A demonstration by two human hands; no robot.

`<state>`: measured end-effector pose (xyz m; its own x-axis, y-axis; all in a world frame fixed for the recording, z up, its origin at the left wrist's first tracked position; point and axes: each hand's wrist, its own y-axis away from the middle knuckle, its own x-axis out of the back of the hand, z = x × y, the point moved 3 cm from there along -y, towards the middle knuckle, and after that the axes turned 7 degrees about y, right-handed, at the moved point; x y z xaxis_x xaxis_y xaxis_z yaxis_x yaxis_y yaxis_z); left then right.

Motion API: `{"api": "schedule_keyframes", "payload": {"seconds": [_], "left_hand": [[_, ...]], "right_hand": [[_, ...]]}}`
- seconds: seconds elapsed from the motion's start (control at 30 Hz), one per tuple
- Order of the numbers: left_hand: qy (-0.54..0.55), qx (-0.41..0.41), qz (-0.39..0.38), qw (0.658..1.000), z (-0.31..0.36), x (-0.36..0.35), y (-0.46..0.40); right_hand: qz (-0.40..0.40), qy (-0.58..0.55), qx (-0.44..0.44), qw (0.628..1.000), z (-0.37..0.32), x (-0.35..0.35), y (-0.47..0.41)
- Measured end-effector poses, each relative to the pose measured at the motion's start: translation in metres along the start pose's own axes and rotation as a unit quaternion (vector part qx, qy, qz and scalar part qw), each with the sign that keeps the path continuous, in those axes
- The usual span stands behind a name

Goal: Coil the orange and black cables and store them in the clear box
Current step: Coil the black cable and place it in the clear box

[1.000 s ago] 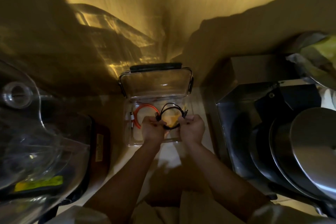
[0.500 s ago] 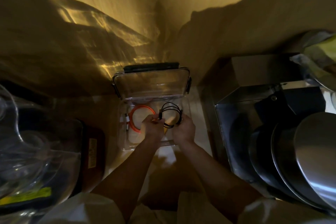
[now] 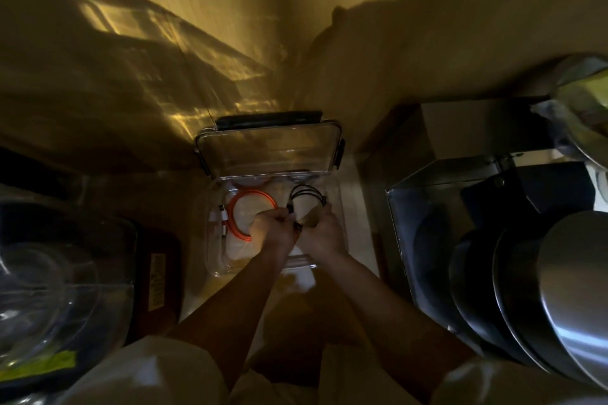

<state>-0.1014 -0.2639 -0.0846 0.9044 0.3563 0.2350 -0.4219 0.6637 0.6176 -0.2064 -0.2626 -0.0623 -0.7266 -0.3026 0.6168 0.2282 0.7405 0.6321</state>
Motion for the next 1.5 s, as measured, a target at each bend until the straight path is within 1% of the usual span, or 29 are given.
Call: {"api": "schedule_keyframes", "payload": {"seconds": [0.1,0.37,0.53,0.63,0.77,0.8,0.9,1.0,1.17,1.23,1.33,1.4,1.5], "left_hand": [[-0.030,-0.029,0.018,0.999,0.000,0.001,-0.001],[-0.108,-0.059,0.049,0.991,0.002,0.004,-0.007],[-0.132,-0.056,0.057,0.988,0.002,0.003,-0.009],[-0.146,-0.052,0.056,0.986,0.001,0.004,-0.011],[-0.142,-0.059,0.053,0.987,0.002,0.006,-0.010],[-0.147,-0.061,0.049,0.986,0.003,0.007,-0.009],[-0.116,-0.040,0.042,0.992,-0.002,0.008,-0.012],[-0.137,-0.034,0.049,0.989,-0.010,0.008,-0.017],[-0.120,-0.014,0.034,0.992,-0.014,0.009,-0.021],[-0.092,-0.012,0.017,0.995,-0.013,0.008,-0.020],[-0.080,0.008,0.015,0.997,-0.021,0.009,-0.028],[-0.053,0.018,0.009,0.998,-0.024,0.010,-0.033],[-0.044,0.037,-0.010,0.998,-0.022,0.010,-0.033]], "right_hand": [[-0.011,0.012,0.013,1.000,0.000,-0.002,-0.001],[-0.013,0.099,0.065,0.993,0.000,-0.004,0.007],[-0.004,0.109,0.078,0.991,0.004,-0.005,0.012],[0.001,0.123,0.101,0.987,0.005,-0.003,0.014],[-0.039,0.146,0.118,0.981,0.004,-0.005,0.011],[-0.044,0.153,0.121,0.980,0.003,-0.006,0.010],[-0.052,0.168,0.115,0.978,0.003,-0.006,0.007],[-0.059,0.174,0.119,0.976,0.003,-0.007,0.007],[-0.052,0.169,0.126,0.976,0.005,-0.007,0.007],[-0.049,0.165,0.127,0.977,0.006,-0.008,0.007],[-0.043,0.172,0.128,0.976,0.007,-0.008,0.006],[-0.048,0.176,0.129,0.975,0.007,-0.008,0.005],[-0.055,0.176,0.130,0.974,0.007,-0.007,0.004]]}}
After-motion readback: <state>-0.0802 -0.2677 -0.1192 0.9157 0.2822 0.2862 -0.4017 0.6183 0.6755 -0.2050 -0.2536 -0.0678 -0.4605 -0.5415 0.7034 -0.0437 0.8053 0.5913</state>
